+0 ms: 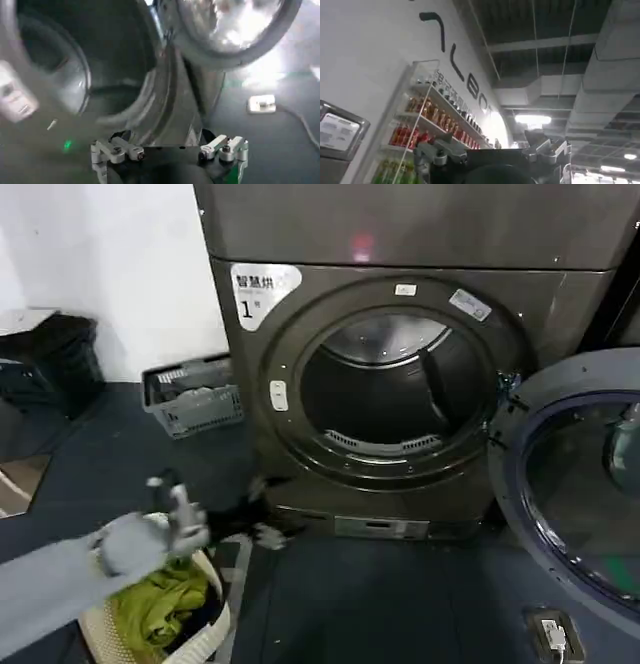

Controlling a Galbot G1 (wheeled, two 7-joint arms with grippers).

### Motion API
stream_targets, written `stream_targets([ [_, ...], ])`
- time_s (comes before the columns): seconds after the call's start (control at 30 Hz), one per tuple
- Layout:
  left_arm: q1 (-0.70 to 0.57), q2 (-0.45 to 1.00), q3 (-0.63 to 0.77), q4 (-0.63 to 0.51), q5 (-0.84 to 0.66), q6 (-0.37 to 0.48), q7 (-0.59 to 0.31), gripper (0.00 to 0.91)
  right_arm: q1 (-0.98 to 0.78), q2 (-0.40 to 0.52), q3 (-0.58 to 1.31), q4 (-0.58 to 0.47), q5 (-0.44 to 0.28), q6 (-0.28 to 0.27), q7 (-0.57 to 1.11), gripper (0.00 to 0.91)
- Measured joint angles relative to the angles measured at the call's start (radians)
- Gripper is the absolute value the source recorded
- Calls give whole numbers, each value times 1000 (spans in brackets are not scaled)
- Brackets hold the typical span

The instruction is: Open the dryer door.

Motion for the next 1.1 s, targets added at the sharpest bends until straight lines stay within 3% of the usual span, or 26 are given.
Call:
stream_targets([
  [0.37, 232, 288, -184, 2, 127, 31, 75, 907, 31, 17, -25, 12, -6, 0, -6, 907],
  [0.67, 269, 400, -214, 49, 254, 87, 121, 907, 33, 38, -34, 22, -6, 5, -14, 907],
  [1.1, 276, 435, -222, 63, 300, 145, 153, 907, 12, 44, -13, 18, -3, 9, -16, 907],
])
